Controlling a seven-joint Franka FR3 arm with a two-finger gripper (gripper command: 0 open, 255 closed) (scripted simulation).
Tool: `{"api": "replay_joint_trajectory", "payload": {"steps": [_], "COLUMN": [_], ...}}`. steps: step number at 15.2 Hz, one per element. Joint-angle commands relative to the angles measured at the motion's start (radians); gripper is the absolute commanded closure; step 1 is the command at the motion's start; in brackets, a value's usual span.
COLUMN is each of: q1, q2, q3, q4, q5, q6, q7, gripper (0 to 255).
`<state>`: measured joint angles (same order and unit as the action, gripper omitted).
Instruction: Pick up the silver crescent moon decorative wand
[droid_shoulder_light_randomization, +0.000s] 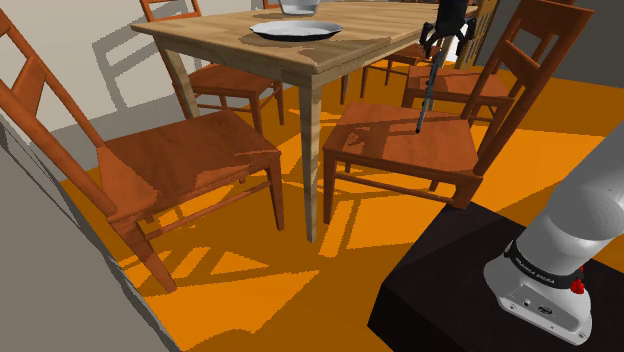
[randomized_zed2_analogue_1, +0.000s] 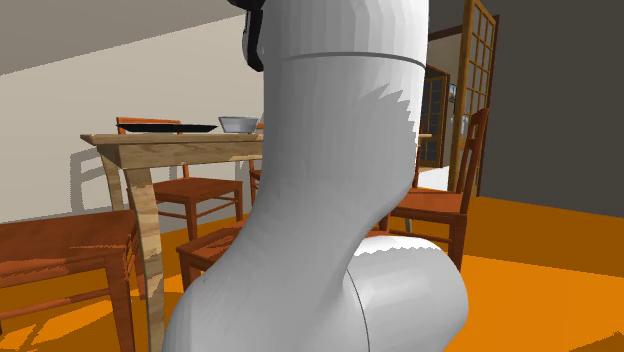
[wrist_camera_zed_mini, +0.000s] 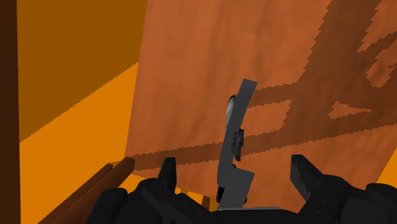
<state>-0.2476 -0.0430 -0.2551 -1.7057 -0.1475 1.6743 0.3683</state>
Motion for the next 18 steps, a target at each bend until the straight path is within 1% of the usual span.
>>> {"api": "replay_joint_trajectory", "payload": {"steps": [1,4,5,14,18], "q1": [-0.001,-0.001,-0.002,-0.001,0.0], "q2": [-0.001,-0.003,-0.001,-0.003,0.004], "q3": [-0.001,-0.001,-0.002,-0.001,0.0], "q4": [-0.029,-0.053,-0.051,-0.053,0.009], "q5": [-0.001,-0.002,-0.001,-0.002,0.001], "q6": [0.028,0.05,0.051,0.05,-0.005], "q7": [0.004,0.007,0.005,0.007,-0.001], "gripper": [0,0,255,255,255]}}
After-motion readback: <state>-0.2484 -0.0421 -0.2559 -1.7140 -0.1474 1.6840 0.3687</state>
